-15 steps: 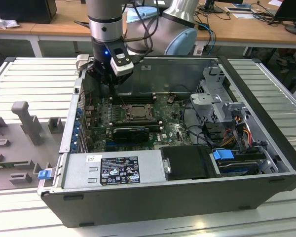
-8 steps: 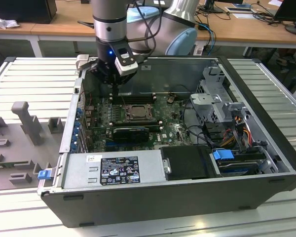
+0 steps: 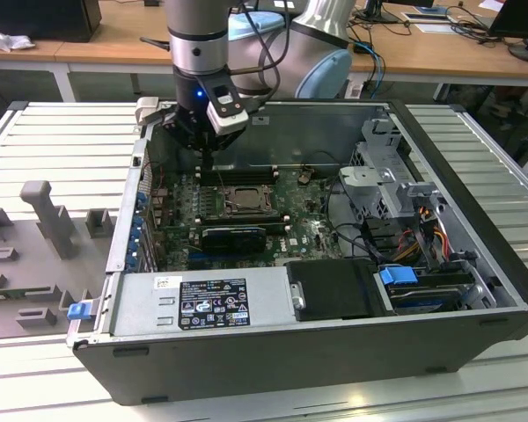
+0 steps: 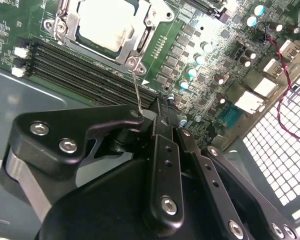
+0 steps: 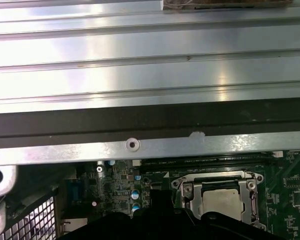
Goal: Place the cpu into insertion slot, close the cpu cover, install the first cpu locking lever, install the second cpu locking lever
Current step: 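Install the first cpu locking lever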
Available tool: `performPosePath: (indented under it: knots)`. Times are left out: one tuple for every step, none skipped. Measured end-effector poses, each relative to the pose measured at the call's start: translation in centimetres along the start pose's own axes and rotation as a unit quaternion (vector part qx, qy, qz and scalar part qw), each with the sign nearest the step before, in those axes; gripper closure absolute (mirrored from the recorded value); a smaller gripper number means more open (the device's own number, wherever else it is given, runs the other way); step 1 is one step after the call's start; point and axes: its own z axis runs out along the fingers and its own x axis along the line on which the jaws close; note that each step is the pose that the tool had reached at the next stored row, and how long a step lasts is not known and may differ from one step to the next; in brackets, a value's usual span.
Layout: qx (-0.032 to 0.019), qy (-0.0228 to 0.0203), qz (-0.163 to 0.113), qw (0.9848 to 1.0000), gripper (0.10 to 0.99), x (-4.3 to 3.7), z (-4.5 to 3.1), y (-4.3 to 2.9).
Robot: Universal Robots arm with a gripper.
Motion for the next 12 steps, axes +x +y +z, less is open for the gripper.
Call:
performPosePath:
  knots:
    - [0.0, 0.0, 0.0, 1.0, 0.98, -0.03, 0.0, 0.0]
    - [0.0, 0.0, 0.0, 1.0, 0.98, -0.05, 0.0, 0.0]
    - [0.0, 0.0, 0.0, 1.0, 0.98, -0.06, 0.01, 0.0]
    - [0.0, 0.0, 0.0, 1.0, 0.98, -0.08, 0.01, 0.0]
    - [0.0, 0.0, 0.0, 1.0, 0.98, -0.1, 0.01, 0.01]
    - [0.0, 0.0, 0.0, 1.0, 0.98, -0.1, 0.01, 0.01]
    - [0.0, 0.0, 0.0, 1.0, 0.98, -0.11, 0.02, 0.01]
    - [0.0, 0.0, 0.0, 1.0, 0.98, -0.11, 0.02, 0.01]
    - [0.0, 0.0, 0.0, 1.0, 0.98, -0.12, 0.02, 0.01]
    - [0.0, 0.0, 0.0, 1.0, 0.98, -0.14, 0.03, 0.01]
    - [0.0, 0.0, 0.0, 1.0, 0.98, -0.18, 0.03, 0.01]
    - [0.0, 0.0, 0.0, 1.0, 0.98, -0.2, 0.04, 0.01]
